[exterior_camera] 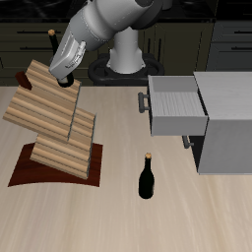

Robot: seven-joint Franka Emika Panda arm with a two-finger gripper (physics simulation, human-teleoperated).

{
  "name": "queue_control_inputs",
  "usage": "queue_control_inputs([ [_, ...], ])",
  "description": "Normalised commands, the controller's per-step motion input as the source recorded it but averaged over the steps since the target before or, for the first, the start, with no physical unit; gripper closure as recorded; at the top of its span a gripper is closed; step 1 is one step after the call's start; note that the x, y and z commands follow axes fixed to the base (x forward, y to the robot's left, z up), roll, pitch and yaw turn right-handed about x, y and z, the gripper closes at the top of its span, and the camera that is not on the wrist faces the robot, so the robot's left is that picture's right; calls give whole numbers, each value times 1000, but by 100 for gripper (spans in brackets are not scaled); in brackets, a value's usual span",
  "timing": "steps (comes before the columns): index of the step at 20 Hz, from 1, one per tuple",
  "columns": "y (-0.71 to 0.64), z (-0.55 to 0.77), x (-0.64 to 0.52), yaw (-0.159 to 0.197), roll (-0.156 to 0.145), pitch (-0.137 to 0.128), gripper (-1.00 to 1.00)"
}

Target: Place the wine bottle from the drawer onto the top layer of the wine rack

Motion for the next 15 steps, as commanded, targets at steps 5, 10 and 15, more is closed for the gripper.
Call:
queue_control_inputs([
  [5, -74, -379, 124, -24, -24, 93, 100],
  [10, -77, -374, 183, -13, -37, 134, 100],
  [15, -300, -260, 91, -110, -63, 131, 100],
])
